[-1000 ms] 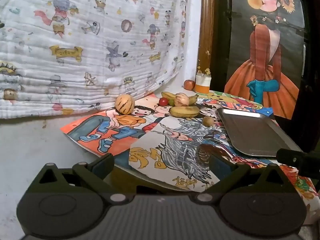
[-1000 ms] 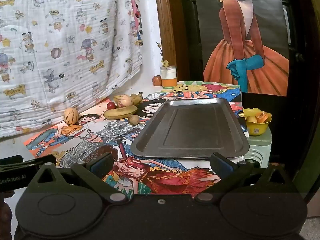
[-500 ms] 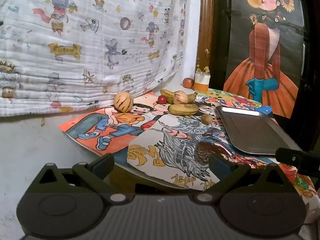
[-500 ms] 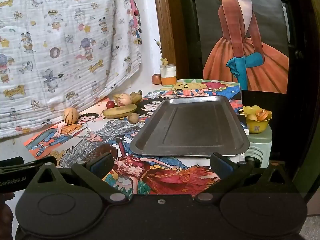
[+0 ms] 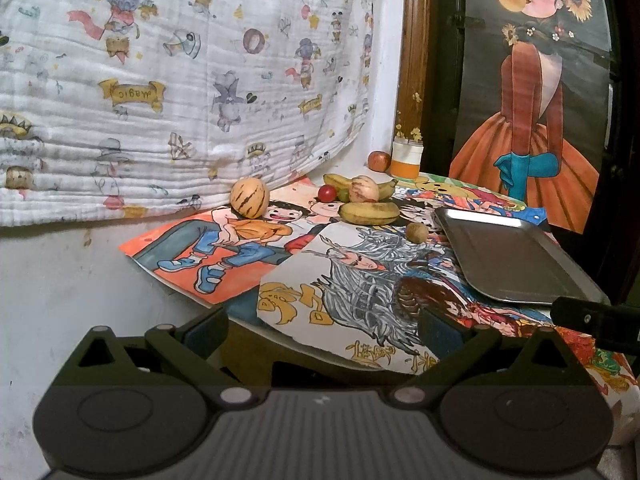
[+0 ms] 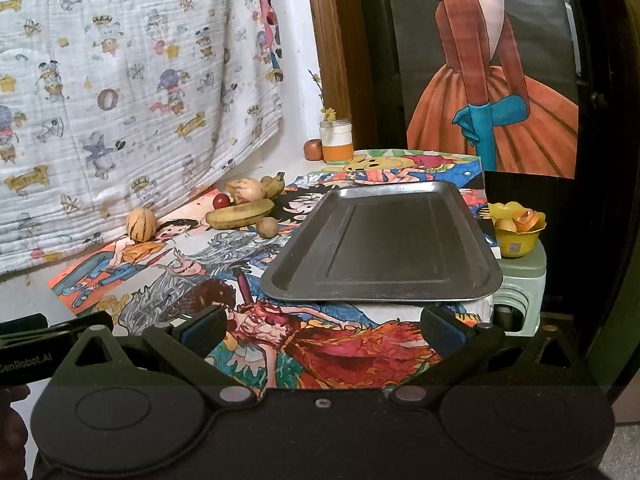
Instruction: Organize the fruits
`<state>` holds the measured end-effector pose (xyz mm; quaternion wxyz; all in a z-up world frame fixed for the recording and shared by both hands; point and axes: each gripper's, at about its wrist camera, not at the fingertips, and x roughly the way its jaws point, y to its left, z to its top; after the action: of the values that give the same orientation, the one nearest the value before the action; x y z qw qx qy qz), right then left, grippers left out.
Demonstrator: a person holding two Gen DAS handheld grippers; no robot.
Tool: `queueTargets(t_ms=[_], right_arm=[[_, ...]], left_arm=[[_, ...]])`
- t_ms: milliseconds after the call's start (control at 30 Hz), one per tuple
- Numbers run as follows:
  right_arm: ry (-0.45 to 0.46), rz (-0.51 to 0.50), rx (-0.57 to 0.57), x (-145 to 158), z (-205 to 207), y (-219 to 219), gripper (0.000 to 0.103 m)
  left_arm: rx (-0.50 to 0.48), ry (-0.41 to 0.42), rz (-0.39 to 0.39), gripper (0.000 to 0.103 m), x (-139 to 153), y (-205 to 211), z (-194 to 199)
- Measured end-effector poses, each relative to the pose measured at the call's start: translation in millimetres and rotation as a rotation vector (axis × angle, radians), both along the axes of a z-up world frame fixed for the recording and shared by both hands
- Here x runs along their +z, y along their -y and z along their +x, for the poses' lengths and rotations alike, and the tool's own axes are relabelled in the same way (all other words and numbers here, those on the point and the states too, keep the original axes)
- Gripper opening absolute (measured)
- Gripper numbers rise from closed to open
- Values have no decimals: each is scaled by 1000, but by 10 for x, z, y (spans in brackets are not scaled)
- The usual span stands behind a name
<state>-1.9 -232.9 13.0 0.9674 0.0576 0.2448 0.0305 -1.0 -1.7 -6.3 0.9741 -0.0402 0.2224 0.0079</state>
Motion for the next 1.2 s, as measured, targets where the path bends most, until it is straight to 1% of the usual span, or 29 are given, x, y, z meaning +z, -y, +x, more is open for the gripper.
queueTargets(t_ms=[1200], right_arm=[[-9, 5, -2, -34, 10, -6, 103]], left_arm=[[3, -6, 1, 103, -30, 6, -16]])
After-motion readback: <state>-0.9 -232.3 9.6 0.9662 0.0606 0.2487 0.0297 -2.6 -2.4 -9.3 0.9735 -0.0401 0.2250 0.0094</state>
